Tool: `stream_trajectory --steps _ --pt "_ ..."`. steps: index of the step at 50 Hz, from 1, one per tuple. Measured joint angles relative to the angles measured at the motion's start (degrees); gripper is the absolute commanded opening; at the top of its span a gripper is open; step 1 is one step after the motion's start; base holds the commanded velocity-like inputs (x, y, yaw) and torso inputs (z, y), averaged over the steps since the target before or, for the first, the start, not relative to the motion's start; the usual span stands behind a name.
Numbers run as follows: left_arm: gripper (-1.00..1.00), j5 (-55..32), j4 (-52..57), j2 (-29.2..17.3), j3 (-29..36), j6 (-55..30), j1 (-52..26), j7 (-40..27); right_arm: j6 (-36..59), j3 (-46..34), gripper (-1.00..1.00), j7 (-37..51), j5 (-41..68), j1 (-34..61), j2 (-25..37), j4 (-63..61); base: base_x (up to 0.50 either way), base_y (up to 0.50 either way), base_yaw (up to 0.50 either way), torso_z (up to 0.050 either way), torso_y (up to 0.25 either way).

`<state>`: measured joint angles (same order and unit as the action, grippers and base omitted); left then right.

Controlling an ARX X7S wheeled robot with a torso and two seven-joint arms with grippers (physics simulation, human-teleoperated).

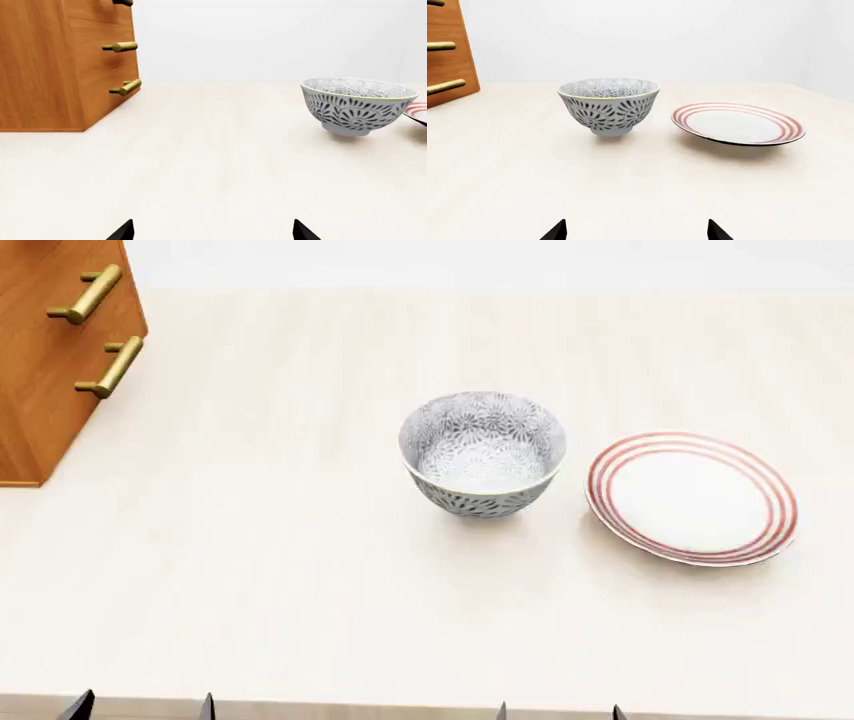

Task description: Put the bowl on top of the cabinet.

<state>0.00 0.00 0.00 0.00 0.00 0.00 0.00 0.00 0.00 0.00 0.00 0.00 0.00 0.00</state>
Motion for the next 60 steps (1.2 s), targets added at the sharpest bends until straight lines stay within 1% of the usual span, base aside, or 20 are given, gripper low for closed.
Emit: stream_trajectory --steps 35,60 --pt "1.00 -4.0 -0.1 -3.7 4.3 0.0 -0.3 -4.5 1.4 -4.9 1.00 3.2 3.5 -0.1 3.9 -1.0 0.00 0.00 0.00 0.000 0.000" --pt "1.00 -5.7 -0.5 -5.7 6.6 1.9 -0.1 -5.8 1.5 -7.0 1.00 5.3 5.0 0.3 5.4 -0.8 0.00 0.00 0.00 0.047 0.000"
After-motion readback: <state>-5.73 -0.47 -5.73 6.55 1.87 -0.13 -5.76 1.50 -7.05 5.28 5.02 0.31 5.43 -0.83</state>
